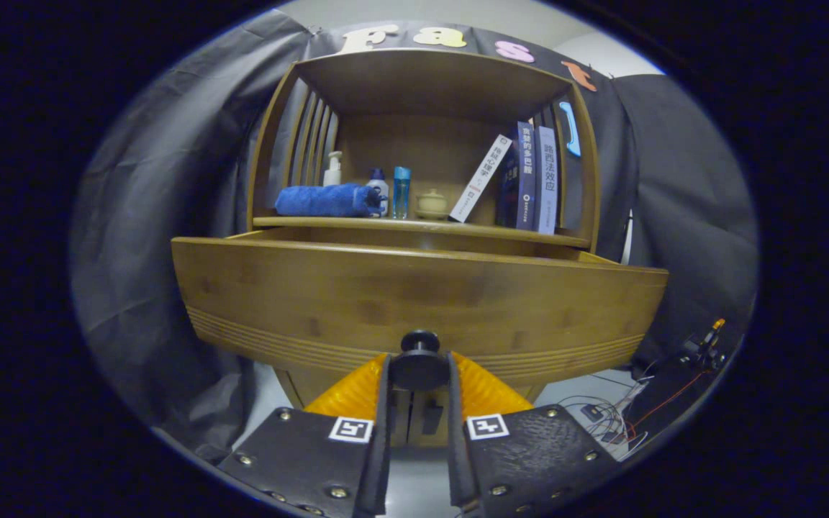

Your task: Pull open the drawer, take out the items inside it, and place them on the countertop above the cabinet.

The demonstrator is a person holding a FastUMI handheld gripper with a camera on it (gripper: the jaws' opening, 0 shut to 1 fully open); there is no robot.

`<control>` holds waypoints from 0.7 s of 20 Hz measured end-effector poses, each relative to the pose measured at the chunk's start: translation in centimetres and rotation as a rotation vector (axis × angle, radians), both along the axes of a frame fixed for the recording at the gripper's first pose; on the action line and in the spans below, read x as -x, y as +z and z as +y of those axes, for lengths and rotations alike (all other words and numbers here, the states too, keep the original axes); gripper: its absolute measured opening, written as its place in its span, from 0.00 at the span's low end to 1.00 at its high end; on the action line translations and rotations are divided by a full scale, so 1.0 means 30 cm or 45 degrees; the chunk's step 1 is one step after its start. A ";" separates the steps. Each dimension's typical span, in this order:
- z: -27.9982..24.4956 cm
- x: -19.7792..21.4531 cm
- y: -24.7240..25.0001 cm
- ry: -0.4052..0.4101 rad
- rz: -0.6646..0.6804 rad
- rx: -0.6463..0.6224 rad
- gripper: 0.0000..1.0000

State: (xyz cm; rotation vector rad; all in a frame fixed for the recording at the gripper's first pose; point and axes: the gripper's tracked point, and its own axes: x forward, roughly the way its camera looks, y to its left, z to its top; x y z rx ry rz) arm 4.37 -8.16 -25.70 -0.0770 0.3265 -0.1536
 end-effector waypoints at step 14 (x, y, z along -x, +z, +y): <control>-0.005 0.099 0.030 -0.024 -0.029 -0.013 0.64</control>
